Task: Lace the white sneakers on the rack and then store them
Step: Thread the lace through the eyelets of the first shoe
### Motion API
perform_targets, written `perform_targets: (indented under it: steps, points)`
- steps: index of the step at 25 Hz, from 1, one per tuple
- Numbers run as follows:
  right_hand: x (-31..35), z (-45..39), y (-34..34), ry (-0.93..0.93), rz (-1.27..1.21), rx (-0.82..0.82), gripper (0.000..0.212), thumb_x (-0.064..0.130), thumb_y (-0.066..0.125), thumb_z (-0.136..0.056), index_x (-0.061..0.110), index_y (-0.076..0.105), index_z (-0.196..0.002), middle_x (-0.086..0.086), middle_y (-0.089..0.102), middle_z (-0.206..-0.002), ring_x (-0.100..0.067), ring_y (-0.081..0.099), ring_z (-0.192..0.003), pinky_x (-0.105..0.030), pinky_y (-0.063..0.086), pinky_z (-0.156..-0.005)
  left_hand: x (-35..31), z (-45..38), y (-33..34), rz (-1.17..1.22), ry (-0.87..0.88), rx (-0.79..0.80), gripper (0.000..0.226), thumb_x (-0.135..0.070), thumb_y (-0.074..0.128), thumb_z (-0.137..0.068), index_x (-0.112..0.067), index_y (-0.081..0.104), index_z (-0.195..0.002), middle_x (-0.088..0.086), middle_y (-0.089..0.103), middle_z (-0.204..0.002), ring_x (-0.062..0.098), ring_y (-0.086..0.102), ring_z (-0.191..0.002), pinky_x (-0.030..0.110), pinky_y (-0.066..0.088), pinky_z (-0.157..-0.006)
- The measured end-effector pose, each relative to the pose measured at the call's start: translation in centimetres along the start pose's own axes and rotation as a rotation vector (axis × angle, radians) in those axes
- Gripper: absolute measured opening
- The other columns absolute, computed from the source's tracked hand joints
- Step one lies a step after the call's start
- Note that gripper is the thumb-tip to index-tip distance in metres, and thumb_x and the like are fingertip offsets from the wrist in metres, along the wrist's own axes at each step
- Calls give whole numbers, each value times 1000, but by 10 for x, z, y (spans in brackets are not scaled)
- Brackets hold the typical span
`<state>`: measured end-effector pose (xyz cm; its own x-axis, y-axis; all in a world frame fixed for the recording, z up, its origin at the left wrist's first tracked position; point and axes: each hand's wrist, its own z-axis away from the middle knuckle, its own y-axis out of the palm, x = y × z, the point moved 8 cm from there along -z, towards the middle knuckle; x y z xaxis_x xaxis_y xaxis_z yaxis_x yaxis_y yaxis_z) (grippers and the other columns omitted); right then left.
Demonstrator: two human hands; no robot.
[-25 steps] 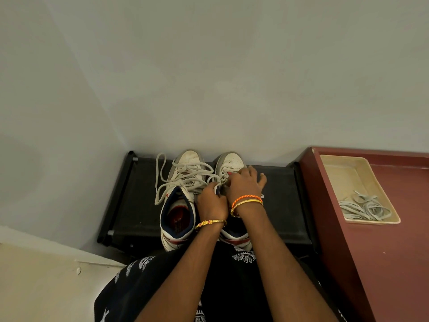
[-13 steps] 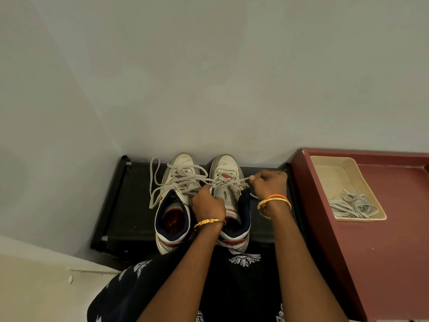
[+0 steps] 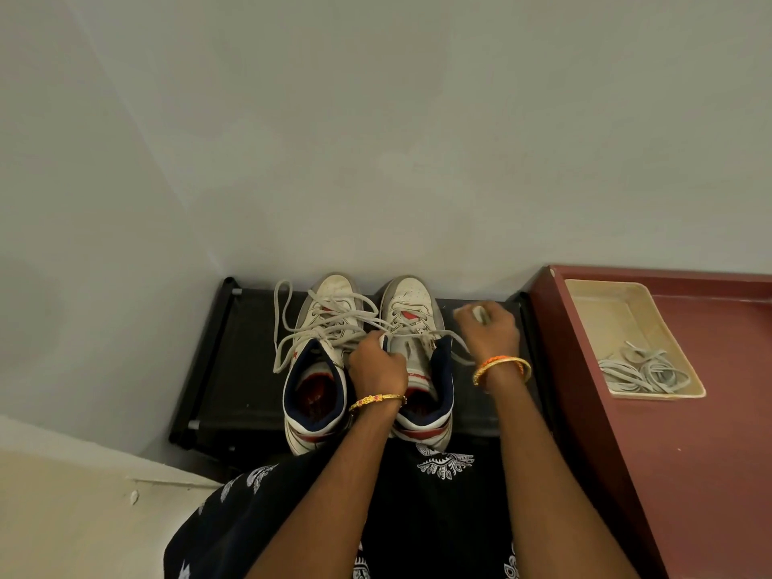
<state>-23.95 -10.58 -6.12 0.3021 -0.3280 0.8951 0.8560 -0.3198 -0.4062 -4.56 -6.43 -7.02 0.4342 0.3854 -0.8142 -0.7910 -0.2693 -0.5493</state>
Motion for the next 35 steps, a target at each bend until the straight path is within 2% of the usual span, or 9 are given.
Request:
perform_targets:
  steps: [4, 8, 14, 17, 21, 25, 28, 30, 35]
  points:
    - [22, 23, 78, -330, 760, 296, 28, 26, 59, -89, 13, 69, -111, -11, 54, -119, -28, 58, -104, -37, 49, -91, 0, -1, 0, 15, 15, 9, 15, 7, 48, -81, 4, 62, -85, 22, 65, -87, 36, 57, -84, 28, 34, -67]
    - [21, 25, 93, -356, 906, 289, 29, 20, 53, -93, 15, 65, -120, -14, 44, -130, -31, 48, -117, -40, 46, -97, 0, -1, 0, 31, 13, 20, 16, 9, 47, -79, 5, 62, -85, 23, 65, -86, 37, 58, -84, 29, 34, -66]
    - [21, 15, 39, -109, 365, 167, 11, 16, 66, -84, 14, 74, -91, -9, 51, -111, -22, 58, -89, -31, 49, -86, -1, 1, -2, 46, -18, -20, 15, 7, 47, -83, 6, 62, -85, 23, 64, -88, 37, 57, -86, 28, 34, -67]
    - [13, 7, 3, 70, 37, 126, 6, 9, 66, -81, 8, 72, -81, -4, 63, -76, -14, 54, -67, -26, 43, -67, -1, 1, -4, 46, -28, -37, 14, 7, 46, -83, 3, 59, -79, 22, 63, -86, 36, 55, -83, 26, 31, -64]
    - [-29, 2, -35, 457, -459, 19, 11, 13, 56, -87, 9, 62, -79, -2, 49, -76, -11, 41, -63, -23, 38, -50, 0, 1, -7, 43, -53, -54, 17, 7, 46, -84, 5, 62, -86, 20, 64, -90, 27, 52, -78, 22, 30, -66]
    - [-28, -2, -12, 447, -772, 97, 23, 15, 41, -90, 10, 55, -72, 1, 52, -71, -6, 34, -45, -14, 24, -34, 0, 2, -5, 48, -44, -39, 18, 7, 46, -84, 7, 62, -90, 22, 65, -93, 36, 58, -89, 30, 38, -71]
    - [6, 0, -2, 118, -247, 6, 8, 17, 58, -85, 10, 55, -83, -1, 57, -74, -17, 53, -62, -21, 41, -50, 0, 2, -3, 49, -33, -20, 19, 6, 46, -84, 9, 62, -94, 26, 65, -95, 40, 58, -92, 38, 44, -78]
    - [24, 6, 30, -106, 202, 134, 24, 26, 66, -83, 16, 56, -103, -4, 60, -91, -25, 58, -86, -30, 49, -72, 0, 0, -3, 48, -19, -14, 20, 5, 48, -84, 8, 63, -95, 25, 65, -95, 39, 58, -92, 36, 43, -77]
    - [27, 21, 91, -329, 912, 291, 29, 24, 51, -94, 18, 65, -118, -12, 62, -119, -30, 56, -110, -37, 49, -88, 0, 1, -2, 77, -23, 7, 22, 7, 48, -83, 3, 66, -95, 19, 67, -94, 31, 60, -89, 25, 38, -71]
